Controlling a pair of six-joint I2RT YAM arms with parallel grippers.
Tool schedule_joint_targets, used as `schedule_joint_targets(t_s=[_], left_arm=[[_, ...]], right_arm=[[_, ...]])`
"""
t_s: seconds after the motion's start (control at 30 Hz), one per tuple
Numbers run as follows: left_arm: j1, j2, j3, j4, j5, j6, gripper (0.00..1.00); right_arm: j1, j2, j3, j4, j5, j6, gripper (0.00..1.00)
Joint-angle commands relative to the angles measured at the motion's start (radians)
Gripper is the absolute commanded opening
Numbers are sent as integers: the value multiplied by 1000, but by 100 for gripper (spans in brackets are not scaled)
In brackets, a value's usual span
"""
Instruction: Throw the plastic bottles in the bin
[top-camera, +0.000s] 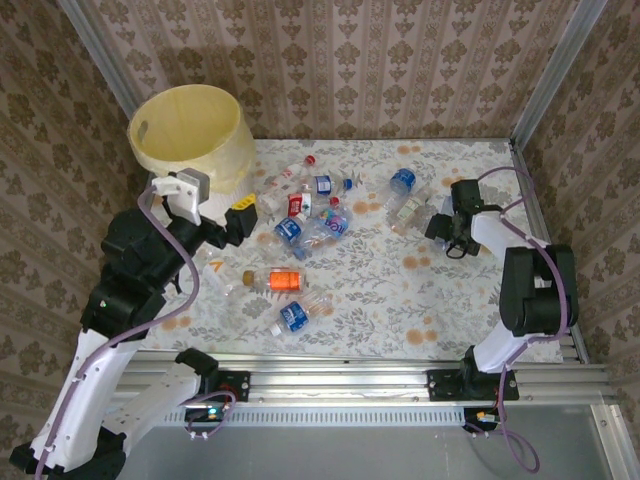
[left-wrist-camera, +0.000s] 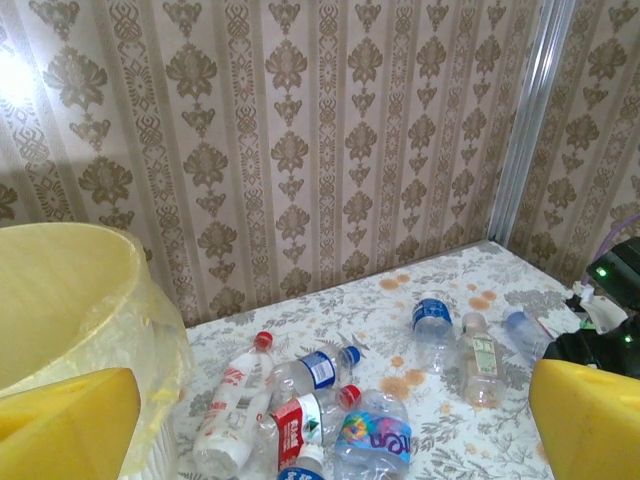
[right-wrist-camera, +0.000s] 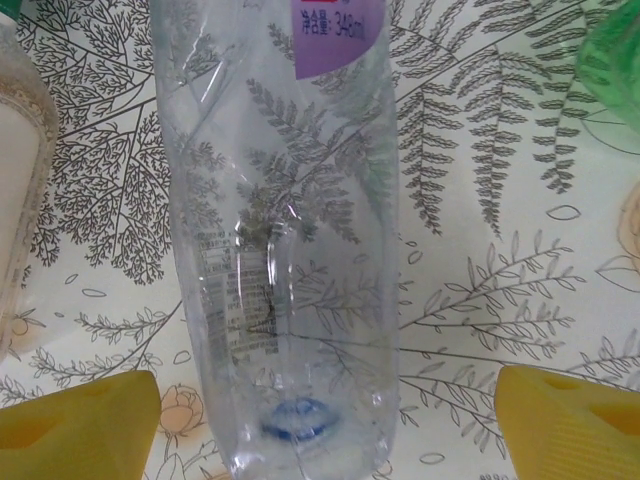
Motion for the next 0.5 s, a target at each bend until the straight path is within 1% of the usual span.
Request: schedule_joint_targets(t_s=[0.0,0.2,0.47], left_arm=[[-6,-7,-12,-13,-11,-24,100],[-6,13,-39,8,-1,-27,100],[-9,35,-54,39,22,-48,100]], right_arm=[[-5,32,38,13,-15,-6,85],[-4,78,56,17,-11,-11,79],[-6,115,86,2,-3,-10,75]])
